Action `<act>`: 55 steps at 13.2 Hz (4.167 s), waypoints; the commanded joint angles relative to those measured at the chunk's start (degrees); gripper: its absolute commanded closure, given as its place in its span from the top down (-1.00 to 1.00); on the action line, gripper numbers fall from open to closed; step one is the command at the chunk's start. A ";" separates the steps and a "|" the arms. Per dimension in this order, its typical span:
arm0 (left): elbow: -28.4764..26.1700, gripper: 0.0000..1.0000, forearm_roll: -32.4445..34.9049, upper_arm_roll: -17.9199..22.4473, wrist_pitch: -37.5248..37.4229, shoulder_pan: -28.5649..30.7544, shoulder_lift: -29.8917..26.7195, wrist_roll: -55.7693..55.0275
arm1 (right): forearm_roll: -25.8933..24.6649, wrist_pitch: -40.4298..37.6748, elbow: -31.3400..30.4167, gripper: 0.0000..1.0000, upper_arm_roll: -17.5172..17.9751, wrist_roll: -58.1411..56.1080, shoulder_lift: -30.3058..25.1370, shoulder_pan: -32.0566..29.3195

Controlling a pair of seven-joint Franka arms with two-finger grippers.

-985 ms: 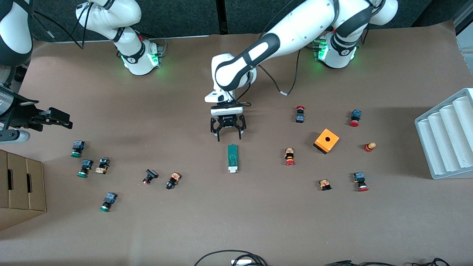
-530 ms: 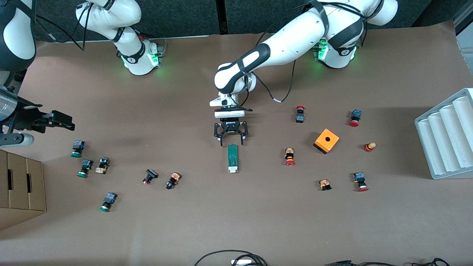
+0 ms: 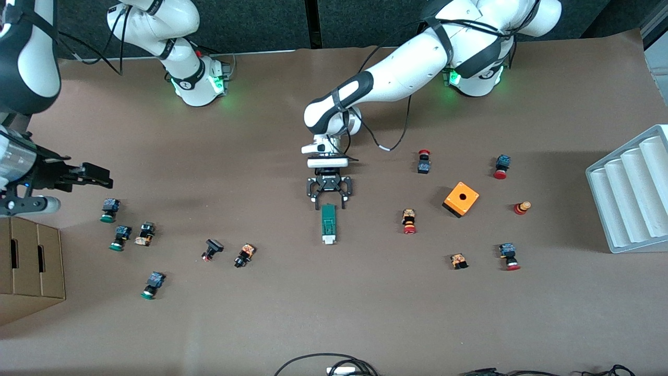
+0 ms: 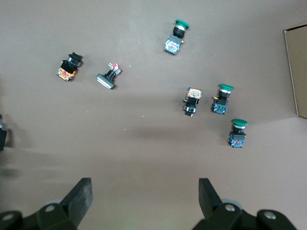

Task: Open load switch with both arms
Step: 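Reach the right gripper over the switch's white lever, then press the right gripper down onto the white lever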

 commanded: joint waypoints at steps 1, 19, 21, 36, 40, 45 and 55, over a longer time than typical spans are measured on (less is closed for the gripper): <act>2.65 0.80 1.02 0.70 -0.98 -1.37 1.61 -0.85 | -0.66 1.59 1.77 1.00 0.60 0.33 3.02 1.22; 3.19 0.24 2.96 0.70 -2.91 -1.99 2.67 -0.14 | 14.53 14.32 14.86 1.00 0.69 54.60 27.27 15.63; 3.19 0.23 2.96 0.70 -2.91 -1.99 2.67 -0.14 | 17.35 16.62 16.53 1.00 0.25 61.83 30.53 18.52; 3.19 0.21 3.04 0.70 -3.09 -1.99 2.67 -0.23 | 36.86 40.35 22.25 0.99 -0.19 104.04 46.88 31.19; 3.19 0.21 2.96 0.70 -3.09 -1.99 2.67 -0.23 | 37.93 39.22 22.25 0.90 -0.10 105.89 47.94 31.28; 3.19 0.21 3.04 0.70 -3.00 -1.99 2.67 -0.23 | 37.75 34.21 22.25 0.74 -2.03 107.03 47.77 33.13; 3.10 0.21 3.04 0.70 -3.09 -1.99 2.67 -0.23 | 37.49 33.33 22.25 0.71 -2.74 108.53 48.29 34.71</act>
